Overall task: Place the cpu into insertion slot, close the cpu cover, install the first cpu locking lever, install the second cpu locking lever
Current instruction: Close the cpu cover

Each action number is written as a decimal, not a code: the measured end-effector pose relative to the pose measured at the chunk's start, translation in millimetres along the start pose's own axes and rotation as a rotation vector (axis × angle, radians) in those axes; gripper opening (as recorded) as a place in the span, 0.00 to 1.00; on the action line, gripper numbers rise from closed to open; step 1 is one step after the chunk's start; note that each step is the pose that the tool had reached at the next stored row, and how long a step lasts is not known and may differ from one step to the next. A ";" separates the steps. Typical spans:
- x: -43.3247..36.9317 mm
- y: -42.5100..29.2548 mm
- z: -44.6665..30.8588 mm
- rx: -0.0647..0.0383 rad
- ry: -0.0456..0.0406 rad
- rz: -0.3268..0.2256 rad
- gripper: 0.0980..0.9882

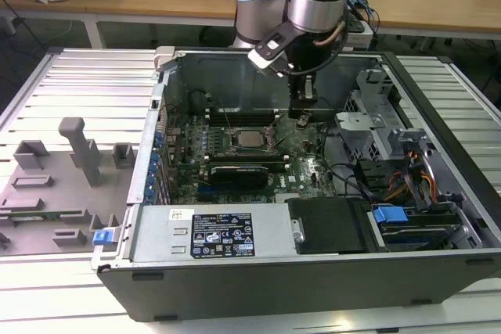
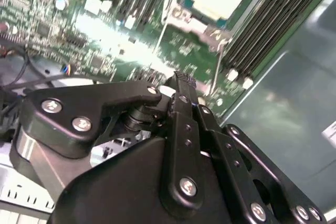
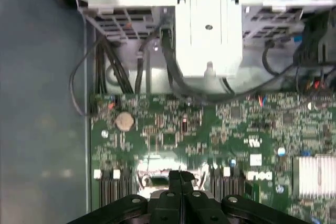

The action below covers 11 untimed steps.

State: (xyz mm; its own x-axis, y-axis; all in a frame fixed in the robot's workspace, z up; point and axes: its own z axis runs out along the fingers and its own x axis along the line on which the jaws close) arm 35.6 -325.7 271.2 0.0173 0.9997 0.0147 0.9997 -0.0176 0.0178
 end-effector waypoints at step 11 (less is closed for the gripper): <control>-0.7 18.2 12.9 0.005 0.0073 0.000 0.01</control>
State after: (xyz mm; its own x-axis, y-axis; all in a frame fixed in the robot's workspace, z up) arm 54.0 -326.5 258.6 0.0175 0.9996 0.0219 0.9998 -0.0178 0.0132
